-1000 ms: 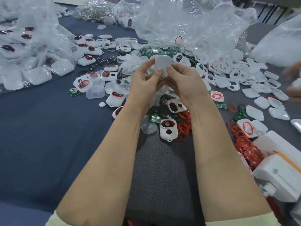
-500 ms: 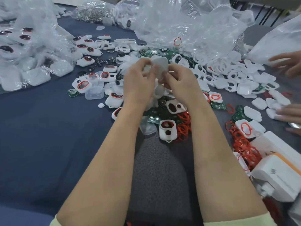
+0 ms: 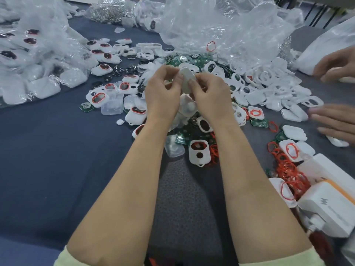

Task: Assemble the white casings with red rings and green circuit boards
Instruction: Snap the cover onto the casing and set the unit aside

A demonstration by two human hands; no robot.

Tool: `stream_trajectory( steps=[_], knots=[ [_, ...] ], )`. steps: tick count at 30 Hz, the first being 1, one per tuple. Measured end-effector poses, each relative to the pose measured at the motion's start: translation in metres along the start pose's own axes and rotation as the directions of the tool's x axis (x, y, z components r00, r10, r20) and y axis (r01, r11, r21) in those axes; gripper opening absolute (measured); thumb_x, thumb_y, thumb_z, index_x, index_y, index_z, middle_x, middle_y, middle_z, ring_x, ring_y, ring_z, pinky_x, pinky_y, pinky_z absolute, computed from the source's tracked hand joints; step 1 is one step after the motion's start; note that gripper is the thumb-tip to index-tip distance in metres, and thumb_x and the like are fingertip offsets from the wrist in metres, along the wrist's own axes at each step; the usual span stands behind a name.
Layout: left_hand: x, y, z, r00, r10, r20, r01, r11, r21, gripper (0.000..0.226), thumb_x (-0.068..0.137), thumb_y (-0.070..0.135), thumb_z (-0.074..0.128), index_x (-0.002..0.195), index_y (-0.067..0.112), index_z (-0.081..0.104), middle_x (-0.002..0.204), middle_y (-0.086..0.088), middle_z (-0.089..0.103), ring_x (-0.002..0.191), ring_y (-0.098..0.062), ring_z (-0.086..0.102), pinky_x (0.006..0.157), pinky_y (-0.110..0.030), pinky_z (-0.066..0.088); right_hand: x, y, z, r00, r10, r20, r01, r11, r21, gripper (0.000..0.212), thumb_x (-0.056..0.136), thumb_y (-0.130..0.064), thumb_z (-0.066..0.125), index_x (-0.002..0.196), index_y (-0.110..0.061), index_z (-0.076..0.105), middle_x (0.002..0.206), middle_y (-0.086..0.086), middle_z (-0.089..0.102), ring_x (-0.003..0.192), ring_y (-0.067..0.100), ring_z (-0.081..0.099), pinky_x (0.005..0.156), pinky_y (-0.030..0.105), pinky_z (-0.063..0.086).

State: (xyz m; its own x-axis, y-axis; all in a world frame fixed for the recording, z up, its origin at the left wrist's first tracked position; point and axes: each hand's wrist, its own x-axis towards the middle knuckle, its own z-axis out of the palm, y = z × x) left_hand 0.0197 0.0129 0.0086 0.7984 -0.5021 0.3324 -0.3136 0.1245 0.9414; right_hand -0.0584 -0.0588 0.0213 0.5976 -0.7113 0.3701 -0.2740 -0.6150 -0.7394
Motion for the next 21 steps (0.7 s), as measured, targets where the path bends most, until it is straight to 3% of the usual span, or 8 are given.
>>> stream_trajectory(
  steps=[2, 5, 8, 10, 13, 17, 21],
  knots=[
    [-0.0001, 0.0025, -0.0026, 0.995, -0.095, -0.005, 0.094, 0.989, -0.114, 0.01, 0.095, 0.024, 0.059, 0.093, 0.015, 0.063, 0.09, 0.003, 0.066, 0.091, -0.018, 0.066, 0.09, -0.045, 0.054, -0.0026, -0.0019, 0.0032, 0.998, -0.037, -0.054, 0.036, 0.999, -0.019, 0.019, 0.095, -0.019, 0.056, 0.105, -0.011, 0.07, 0.094, 0.005, 0.071, 0.087, 0.02, 0.064, 0.078, 0.026, 0.048],
    [0.0032, 0.0038, -0.0075, 0.974, -0.225, 0.009, 0.222, 0.955, -0.196, 0.027, 0.091, 0.041, 0.061, 0.104, 0.018, 0.064, 0.091, -0.002, 0.068, 0.086, -0.016, 0.068, 0.088, -0.04, 0.056, -0.004, -0.0043, 0.0041, 0.987, -0.113, -0.111, 0.111, 0.994, -0.024, 0.024, 0.093, -0.012, 0.058, 0.115, -0.009, 0.067, 0.106, 0.008, 0.069, 0.095, 0.02, 0.064, 0.088, 0.028, 0.049],
    [0.0038, 0.003, -0.0088, 0.956, -0.287, 0.061, 0.291, 0.9, -0.325, 0.026, 0.092, 0.018, 0.064, 0.113, 0.004, 0.059, 0.083, -0.005, 0.069, 0.069, -0.01, 0.068, 0.073, -0.024, 0.058, -0.0025, -0.0052, 0.0066, 0.991, -0.113, -0.073, 0.116, 0.993, 0.029, 0.03, 0.087, 0.0, 0.055, 0.113, -0.006, 0.068, 0.117, 0.009, 0.065, 0.11, 0.019, 0.06, 0.098, 0.031, 0.046],
    [0.0037, 0.0032, -0.0088, 0.951, -0.299, 0.071, 0.304, 0.878, -0.37, 0.018, 0.092, 0.003, 0.06, 0.109, 0.008, 0.056, 0.083, -0.004, 0.066, 0.071, -0.01, 0.066, 0.071, -0.02, 0.056, -0.0016, -0.0073, 0.0062, 0.999, -0.013, -0.038, 0.02, 0.981, 0.191, 0.032, 0.087, 0.001, 0.052, 0.114, -0.007, 0.068, 0.123, 0.007, 0.062, 0.116, 0.017, 0.058, 0.102, 0.035, 0.045],
    [0.0042, 0.0027, -0.0089, 0.955, -0.28, 0.101, 0.298, 0.885, -0.359, 0.024, 0.092, -0.001, 0.058, 0.113, 0.01, 0.054, 0.092, -0.007, 0.064, 0.08, -0.013, 0.065, 0.075, -0.02, 0.055, -0.0001, -0.0079, 0.0039, 0.993, 0.114, -0.029, -0.095, 0.924, 0.37, 0.031, 0.092, -0.005, 0.054, 0.121, -0.013, 0.06, 0.117, 0.005, 0.065, 0.105, 0.017, 0.064, 0.095, 0.04, 0.051],
    [0.0023, 0.0025, -0.0084, 0.958, -0.252, 0.135, 0.283, 0.905, -0.318, 0.016, 0.093, 0.006, 0.06, 0.108, 0.006, 0.059, 0.092, -0.006, 0.068, 0.082, -0.014, 0.066, 0.081, -0.026, 0.056, 0.0024, -0.0046, 0.0032, 0.991, 0.128, -0.046, -0.104, 0.93, 0.351, 0.025, 0.091, -0.004, 0.058, 0.114, -0.009, 0.063, 0.104, 0.004, 0.068, 0.098, 0.018, 0.066, 0.09, 0.039, 0.053],
    [0.0023, 0.0016, -0.0105, 0.976, -0.199, 0.09, 0.214, 0.95, -0.227, 0.005, 0.094, 0.008, 0.058, 0.099, 0.007, 0.056, 0.086, -0.009, 0.067, 0.073, -0.013, 0.066, 0.074, -0.025, 0.057, 0.0021, -0.0051, 0.0038, 0.992, 0.12, -0.025, -0.103, 0.924, 0.367, 0.028, 0.089, 0.0, 0.058, 0.114, -0.009, 0.065, 0.103, 0.003, 0.068, 0.098, 0.014, 0.065, 0.091, 0.032, 0.053]
  ],
)
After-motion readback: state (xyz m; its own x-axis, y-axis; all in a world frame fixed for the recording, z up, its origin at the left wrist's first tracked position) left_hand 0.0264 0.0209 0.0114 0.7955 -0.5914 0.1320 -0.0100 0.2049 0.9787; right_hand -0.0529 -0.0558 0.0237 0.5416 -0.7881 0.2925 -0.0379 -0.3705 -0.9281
